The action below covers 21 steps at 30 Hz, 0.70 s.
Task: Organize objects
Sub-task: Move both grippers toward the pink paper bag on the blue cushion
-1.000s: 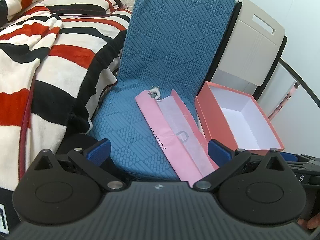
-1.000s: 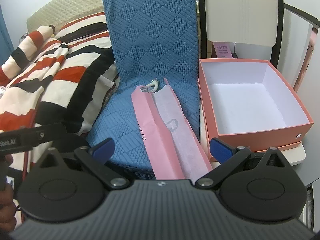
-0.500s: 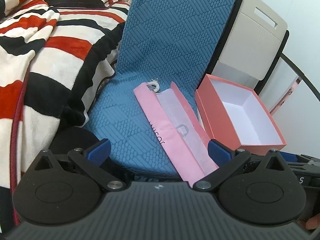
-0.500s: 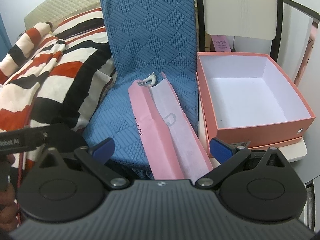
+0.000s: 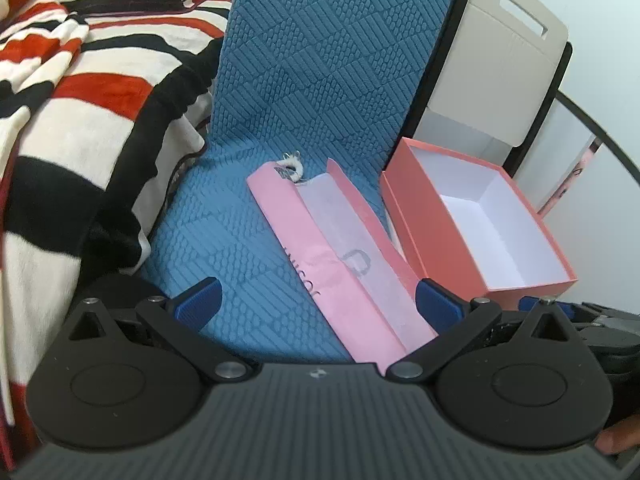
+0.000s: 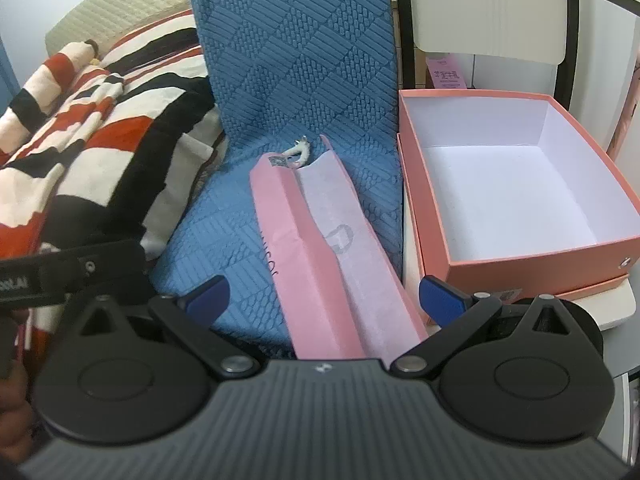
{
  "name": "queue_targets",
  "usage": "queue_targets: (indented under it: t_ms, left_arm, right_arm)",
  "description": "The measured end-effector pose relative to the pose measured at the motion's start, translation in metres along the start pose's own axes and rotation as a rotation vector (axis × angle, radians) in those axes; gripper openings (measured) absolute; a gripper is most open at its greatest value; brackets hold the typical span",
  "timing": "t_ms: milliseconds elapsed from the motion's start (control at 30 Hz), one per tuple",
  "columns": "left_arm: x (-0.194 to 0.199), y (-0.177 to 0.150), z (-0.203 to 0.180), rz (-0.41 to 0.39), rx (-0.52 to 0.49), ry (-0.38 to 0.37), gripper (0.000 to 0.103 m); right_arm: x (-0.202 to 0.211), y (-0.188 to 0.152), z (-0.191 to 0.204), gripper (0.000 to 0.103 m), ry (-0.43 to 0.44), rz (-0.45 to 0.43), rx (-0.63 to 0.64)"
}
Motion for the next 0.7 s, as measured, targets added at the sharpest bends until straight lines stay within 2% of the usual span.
queue_targets:
  t_ms: [167, 367, 533, 700]
  left_arm:
    - [-0.029, 0.000, 0.002, 0.007, 0.007, -0.006, 0.103]
    - [-0.065, -0.002, 0.010, 0.015, 0.023, -0.012, 0.103]
    - [-0.095, -0.008, 0.023, 0.041, 0.033, 0.008, 0.103]
    - [-0.119, -0.012, 0.038, 0.060, 0.062, 0.007, 0.103]
  right_arm:
    - [-0.017, 0.003, -0.006, 0.102, -0.019, -0.009, 0.021]
    - [-0.040, 0.006, -0.009, 0.096, -0.019, -0.028, 0.046]
    - [-0.059, 0.005, -0.010, 0.077, -0.029, -0.015, 0.062]
    - [-0.075, 0.001, -0.011, 0.070, -0.046, -0.004, 0.098]
Point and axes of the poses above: each gripper's, at about its wrist camera, not at the fingertips, and x roughly against the way its jaws point, z to its left, y to its top, the point moved 7 cm from there along -x, roughly the way its jaws point, and after that the axes turned 7 degrees about -z, right-handed, at the moved point
